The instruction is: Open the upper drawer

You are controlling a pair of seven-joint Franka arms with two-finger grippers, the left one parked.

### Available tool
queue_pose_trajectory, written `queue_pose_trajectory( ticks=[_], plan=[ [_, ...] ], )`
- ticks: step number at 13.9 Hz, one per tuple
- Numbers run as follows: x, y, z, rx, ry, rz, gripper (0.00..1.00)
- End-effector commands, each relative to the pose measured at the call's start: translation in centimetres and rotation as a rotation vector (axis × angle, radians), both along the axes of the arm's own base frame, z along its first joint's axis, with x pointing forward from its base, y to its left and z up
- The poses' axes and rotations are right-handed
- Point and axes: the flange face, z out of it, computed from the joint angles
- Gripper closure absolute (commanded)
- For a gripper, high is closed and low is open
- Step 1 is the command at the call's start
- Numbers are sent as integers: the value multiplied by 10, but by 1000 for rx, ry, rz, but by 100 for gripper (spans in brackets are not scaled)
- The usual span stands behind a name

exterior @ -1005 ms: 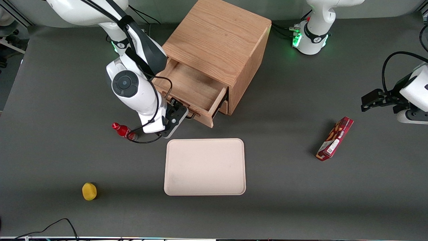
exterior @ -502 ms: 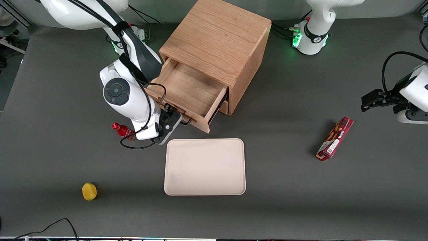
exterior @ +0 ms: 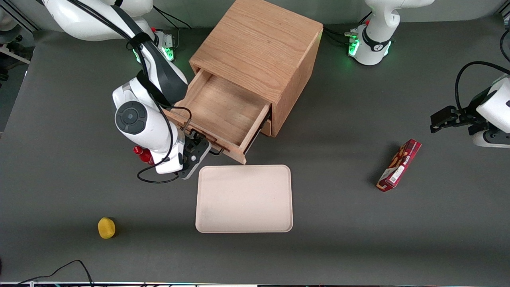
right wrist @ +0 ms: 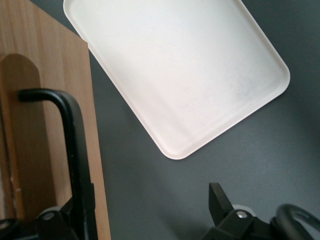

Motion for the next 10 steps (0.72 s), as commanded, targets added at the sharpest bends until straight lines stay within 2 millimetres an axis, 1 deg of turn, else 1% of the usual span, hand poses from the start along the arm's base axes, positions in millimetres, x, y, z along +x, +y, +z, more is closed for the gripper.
queue_pose_trajectory(
  ticks=[1,2,3,5,10],
  plan=[
    [16,-13,-2,-27,-13,34,0],
    [19,-15,0,-26,-14,40,0],
    [20,-15,-3,-26,-8,47,0],
    [28,-26,0,-33,-7,42,0],
    [36,-35,-3,-35,-10,53,0]
  ],
)
